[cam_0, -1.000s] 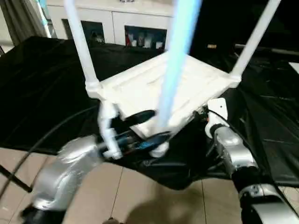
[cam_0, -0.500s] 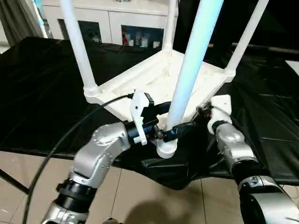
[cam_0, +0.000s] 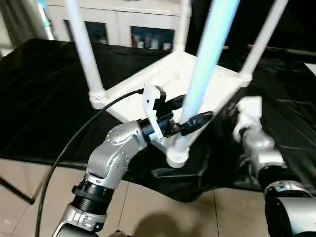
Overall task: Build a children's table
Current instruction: Rotate table base
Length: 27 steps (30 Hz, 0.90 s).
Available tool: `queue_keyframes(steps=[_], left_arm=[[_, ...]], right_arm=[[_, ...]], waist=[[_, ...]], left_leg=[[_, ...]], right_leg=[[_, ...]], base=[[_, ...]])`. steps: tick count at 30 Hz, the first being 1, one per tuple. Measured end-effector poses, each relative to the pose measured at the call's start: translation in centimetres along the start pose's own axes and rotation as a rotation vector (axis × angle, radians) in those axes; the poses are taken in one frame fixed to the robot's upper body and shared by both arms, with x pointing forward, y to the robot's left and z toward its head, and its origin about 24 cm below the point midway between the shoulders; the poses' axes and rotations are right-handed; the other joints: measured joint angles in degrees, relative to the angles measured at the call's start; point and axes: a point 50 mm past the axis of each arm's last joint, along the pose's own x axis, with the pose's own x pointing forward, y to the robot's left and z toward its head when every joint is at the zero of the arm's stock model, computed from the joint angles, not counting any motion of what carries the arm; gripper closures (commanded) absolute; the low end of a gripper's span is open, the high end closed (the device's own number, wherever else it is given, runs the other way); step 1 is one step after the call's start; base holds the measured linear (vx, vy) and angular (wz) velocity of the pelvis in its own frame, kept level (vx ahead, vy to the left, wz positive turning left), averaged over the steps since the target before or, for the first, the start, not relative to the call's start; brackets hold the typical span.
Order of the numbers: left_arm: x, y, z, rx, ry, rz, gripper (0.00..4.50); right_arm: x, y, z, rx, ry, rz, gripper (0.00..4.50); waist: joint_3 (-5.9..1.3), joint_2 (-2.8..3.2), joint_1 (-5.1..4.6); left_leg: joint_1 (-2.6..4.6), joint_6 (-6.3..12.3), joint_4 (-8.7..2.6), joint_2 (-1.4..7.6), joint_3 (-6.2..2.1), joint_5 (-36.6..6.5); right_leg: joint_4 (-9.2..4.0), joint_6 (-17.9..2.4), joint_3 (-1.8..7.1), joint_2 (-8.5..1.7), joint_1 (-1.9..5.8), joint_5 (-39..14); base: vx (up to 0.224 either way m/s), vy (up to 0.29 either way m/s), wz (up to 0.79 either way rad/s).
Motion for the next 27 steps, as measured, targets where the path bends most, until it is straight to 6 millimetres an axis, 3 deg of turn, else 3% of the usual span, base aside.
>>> queue_keyframes(steps=[6, 12, 19, 27], left_arm=[[0.0, -0.9, 0.5, -0.006, 0.003, -0.058, 0.00], [0.0, -1.6, 0.8, -0.019, -0.009, -0.078, 0.00], [0.3, -2.0, 0.7, -0.034, -0.026, -0.085, 0.00], [1.8, -1.8, 0.8, 0.039, 0.008, -0.090, 0.00]], right_arm=[[0.5, 2.4, 0.3, -0.012, 0.002, 0.101, 1.33], [0.6, 4.0, 0.4, -0.015, 0.000, 0.180, 1.33], [0.6, 7.3, 0.2, -0.043, -0.007, 0.286, 1.33], [0.4, 10.2, 0.6, -0.039, -0.031, 0.359, 1.33]], waist=[[0.00, 0.01, -0.20], [0.05, -0.06, -1.32], [0.16, -0.32, -2.87], [0.15, -0.31, -2.67]], left_leg=[[-0.02, 0.01, 0.00, 0.03, 0.03, 0.0], [-0.05, 0.05, 0.00, 0.09, 0.10, 0.0], [0.18, 0.03, 0.00, 0.21, 0.10, 0.0], [0.22, 0.02, -0.01, 0.23, 0.10, 0.0]], right_leg=[[-0.01, 0.0, -0.02, 0.00, 0.00, 0.0], [-0.05, -0.1, -0.01, 0.03, -0.05, -0.1], [-0.03, -0.3, -0.16, 0.05, -0.06, 0.0], [-0.03, -0.4, -0.17, 0.06, -0.09, 0.1]], base=[[0.000, 0.000, 0.00], [0.000, 0.000, 0.00], [0.000, 0.000, 0.00], [0.000, 0.000, 0.00]])
